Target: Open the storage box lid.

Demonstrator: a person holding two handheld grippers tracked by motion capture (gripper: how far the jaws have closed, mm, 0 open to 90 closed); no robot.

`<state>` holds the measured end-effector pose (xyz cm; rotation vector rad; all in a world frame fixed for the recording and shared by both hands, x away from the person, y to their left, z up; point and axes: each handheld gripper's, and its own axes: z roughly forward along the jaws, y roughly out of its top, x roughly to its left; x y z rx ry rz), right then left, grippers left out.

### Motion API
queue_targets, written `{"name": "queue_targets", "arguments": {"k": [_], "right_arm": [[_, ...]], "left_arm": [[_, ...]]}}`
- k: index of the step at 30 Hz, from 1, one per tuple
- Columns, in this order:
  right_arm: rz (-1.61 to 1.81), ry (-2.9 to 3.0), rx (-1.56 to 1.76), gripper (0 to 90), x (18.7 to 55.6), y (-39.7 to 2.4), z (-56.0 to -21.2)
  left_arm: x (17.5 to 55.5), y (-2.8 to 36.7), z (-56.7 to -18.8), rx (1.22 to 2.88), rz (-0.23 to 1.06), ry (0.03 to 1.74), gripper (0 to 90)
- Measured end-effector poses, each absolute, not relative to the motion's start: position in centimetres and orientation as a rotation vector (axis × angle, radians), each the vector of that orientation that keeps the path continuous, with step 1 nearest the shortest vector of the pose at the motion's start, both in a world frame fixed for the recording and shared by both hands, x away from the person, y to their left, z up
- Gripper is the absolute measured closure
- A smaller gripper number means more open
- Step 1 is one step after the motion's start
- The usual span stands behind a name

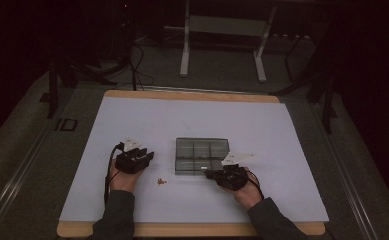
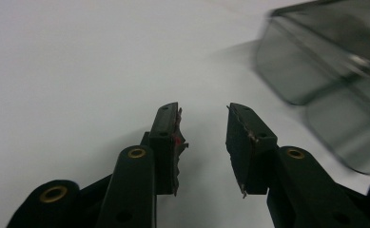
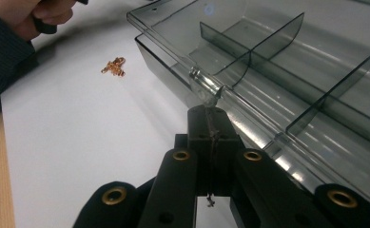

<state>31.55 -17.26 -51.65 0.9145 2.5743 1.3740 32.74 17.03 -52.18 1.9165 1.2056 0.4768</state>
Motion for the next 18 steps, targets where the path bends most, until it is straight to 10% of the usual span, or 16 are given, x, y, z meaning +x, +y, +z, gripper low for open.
{"name": "queue_targets", "arguments": {"k": [18], "right_arm": [[1.402,2.546,0.885,90.0,31.7,-17.4,-50.4]], "left_arm": [[30.6,12.4,-50.7,2.049,0.469,0.758,59.9]]}}
